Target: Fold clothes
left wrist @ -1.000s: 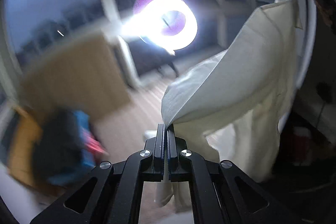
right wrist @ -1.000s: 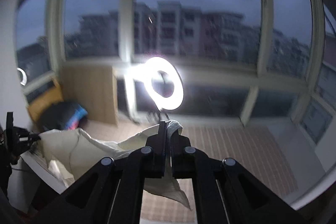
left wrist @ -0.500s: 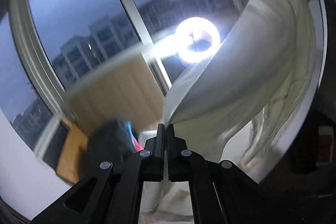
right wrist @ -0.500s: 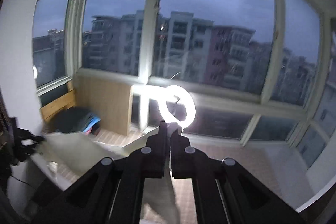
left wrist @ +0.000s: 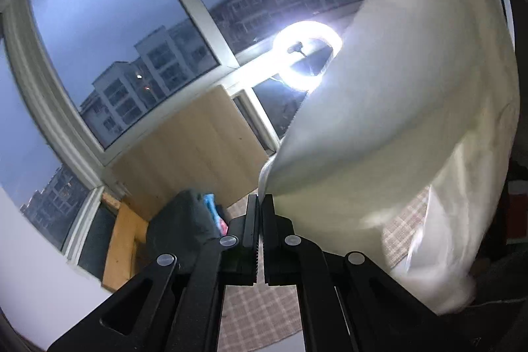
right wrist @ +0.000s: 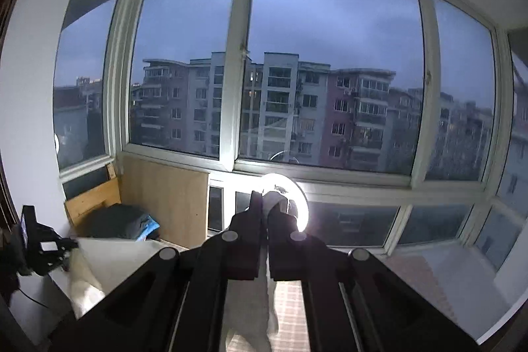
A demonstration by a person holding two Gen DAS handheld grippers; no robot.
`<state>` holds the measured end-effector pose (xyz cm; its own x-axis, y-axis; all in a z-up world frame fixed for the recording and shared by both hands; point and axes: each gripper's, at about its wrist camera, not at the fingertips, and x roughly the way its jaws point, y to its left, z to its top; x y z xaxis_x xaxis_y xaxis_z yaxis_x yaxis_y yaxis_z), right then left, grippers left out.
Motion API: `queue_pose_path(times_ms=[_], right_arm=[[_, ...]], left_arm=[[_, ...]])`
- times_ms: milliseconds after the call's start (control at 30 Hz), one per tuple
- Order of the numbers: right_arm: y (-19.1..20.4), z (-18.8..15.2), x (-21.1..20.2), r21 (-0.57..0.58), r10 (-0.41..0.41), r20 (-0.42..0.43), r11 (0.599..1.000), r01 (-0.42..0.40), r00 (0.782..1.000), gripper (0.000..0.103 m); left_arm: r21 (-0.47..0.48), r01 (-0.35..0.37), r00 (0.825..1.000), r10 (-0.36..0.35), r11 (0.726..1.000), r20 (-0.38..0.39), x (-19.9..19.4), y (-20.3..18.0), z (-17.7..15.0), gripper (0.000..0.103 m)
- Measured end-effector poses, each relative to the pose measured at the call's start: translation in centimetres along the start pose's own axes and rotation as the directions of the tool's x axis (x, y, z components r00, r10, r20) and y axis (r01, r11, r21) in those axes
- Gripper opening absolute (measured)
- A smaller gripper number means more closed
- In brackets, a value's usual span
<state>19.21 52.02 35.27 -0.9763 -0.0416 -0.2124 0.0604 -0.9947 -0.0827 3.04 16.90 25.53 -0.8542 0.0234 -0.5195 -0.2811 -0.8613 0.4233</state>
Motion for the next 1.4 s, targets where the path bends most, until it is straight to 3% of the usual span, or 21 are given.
queue_pose_path(times_ms=[200, 367, 567, 733, 867, 933, 1067, 1167, 1267, 1400], right_arm=[[-2.0, -0.9, -4.9, -0.021, -0.074, 0.046, 0.997, 0.075, 0.996, 0.003], [-1.9, -1.6, -9.2, -0.044, -0.086, 0.088, 0.995, 0.090, 0.992, 0.003], [-0.3, -0.7, -9.5, -0.084, -0.090, 0.118, 0.991, 0.100, 0.989, 0.003], [0.3, 0.2, -5.6, -0.098, -0.091, 0.110, 0.990, 0.102, 0.990, 0.003], [1.1, -0.3, 2.4, -0.103, -0.094, 0.052, 0.990, 0.099, 0.994, 0.003], [1.6, -1.0, 7.2, -0.105, -0.099, 0.010, 0.990, 0.099, 0.995, 0.003], [3.7, -4.7, 20.6, -0.125, -0.090, -0.100, 0.989, 0.077, 0.991, 0.003], [5.9, -9.3, 30.2, -0.135, -0.073, -0.195, 0.990, 0.047, 0.978, 0.003], [8.0, -14.7, 39.6, -0.117, -0.040, -0.298, 0.993, 0.005, 0.954, 0.003], [11.1, -21.4, 49.2, -0.171, -0.086, -0.406, 0.985, 0.017, 0.910, 0.003]], left_arm=[[0.089, 0.010, 0.999, -0.014, 0.996, 0.048, -2.7, -3.3, 1.7, 0.001], [0.123, 0.010, 0.998, -0.018, 0.992, 0.064, -4.4, -5.3, 2.3, 0.001], [0.157, 0.004, 0.999, -0.012, 0.988, 0.049, -4.7, -6.0, 2.2, 0.002], [0.179, -0.003, 1.000, -0.002, 0.984, 0.027, -2.9, -5.0, 2.1, 0.002], [0.174, 0.004, 1.000, 0.000, 0.985, -0.024, 1.8, -2.7, 1.3, 0.002], [0.175, 0.008, 0.997, 0.005, 0.985, -0.075, 5.9, -1.1, 0.3, 0.002], [0.176, 0.010, 0.981, 0.025, 0.984, -0.193, 15.5, 2.3, -2.4, 0.002], [0.199, -0.019, 0.950, 0.080, 0.980, -0.303, 24.3, 4.0, -5.7, 0.002], [0.205, 0.012, 0.917, 0.071, 0.979, -0.393, 31.6, 3.9, -9.2, 0.002], [0.206, 0.053, 0.869, 0.057, 0.977, -0.491, 39.9, 3.3, -13.0, 0.001]])
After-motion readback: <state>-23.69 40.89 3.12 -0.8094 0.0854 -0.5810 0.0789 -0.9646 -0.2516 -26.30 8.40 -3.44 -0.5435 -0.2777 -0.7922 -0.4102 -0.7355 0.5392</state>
